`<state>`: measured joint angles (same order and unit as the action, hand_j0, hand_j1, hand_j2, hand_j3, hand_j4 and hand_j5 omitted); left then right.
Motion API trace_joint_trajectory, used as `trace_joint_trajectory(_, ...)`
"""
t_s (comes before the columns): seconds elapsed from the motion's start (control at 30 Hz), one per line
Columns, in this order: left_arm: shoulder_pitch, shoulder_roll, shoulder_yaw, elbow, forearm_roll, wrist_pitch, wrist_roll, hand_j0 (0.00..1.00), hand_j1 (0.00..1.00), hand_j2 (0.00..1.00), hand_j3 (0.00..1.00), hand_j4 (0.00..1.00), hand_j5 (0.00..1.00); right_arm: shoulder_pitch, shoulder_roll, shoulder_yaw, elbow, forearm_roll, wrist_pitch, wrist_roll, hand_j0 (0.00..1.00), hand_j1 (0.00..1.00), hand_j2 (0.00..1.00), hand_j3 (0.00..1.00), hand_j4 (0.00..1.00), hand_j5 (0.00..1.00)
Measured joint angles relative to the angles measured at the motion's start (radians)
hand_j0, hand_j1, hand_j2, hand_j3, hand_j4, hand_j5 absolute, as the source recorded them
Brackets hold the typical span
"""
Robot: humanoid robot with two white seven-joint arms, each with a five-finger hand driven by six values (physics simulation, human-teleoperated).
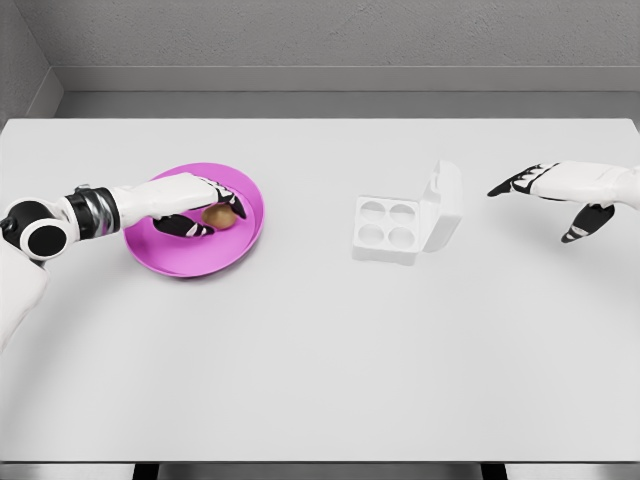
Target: Pack egg into the box and close the box lid
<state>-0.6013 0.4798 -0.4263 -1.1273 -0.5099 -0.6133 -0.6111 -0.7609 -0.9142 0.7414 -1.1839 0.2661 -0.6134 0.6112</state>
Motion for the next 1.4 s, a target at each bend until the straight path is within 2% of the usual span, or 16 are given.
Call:
trace_joint_trajectory(0.33,0.002,-0.003,-0.001,0.004,0.0,0.0,0.0,0.53,0.53,0.53,0.53,0.53,0.53,0.0,-0.001,0.0,-0.007,0.0,0.0,0.0,1.0,1.0,1.0,1.0,1.0,1.0)
trace_joint_trajectory(0.8,0.0,-0.014,0.004,0.059,0.051,0.011,0.005,0.48,0.48,0.48,0.48,0.48,0.48,0.0,-0.002,0.0,-0.008,0.0,0.0,0.0,1.0,1.0,1.0,1.0,1.0,1.0)
trace_joint_trajectory(1.1,-0.005,-0.01,0.006,0.063,0.034,0.007,0.006,0.45,0.45,0.45,0.45,0.45,0.45,0.0,-0.005,0.0,-0.008,0.0,0.0,0.0,1.0,1.0,1.0,1.0,1.0,1.0)
trace_joint_trajectory(1.2,-0.006,-0.007,0.008,0.057,0.034,0.003,0.003,0.45,0.45,0.45,0.45,0.45,0.45,0.0,-0.006,0.0,-0.008,0.0,0.0,0.0,1.0,1.0,1.0,1.0,1.0,1.0)
trace_joint_trajectory(1.4,-0.011,-0.004,0.011,-0.011,0.112,-0.001,0.0,0.42,0.42,0.42,0.42,0.42,0.42,0.0,-0.007,0.0,-0.008,0.0,0.0,0.0,1.0,1.0,1.0,1.0,1.0,1.0)
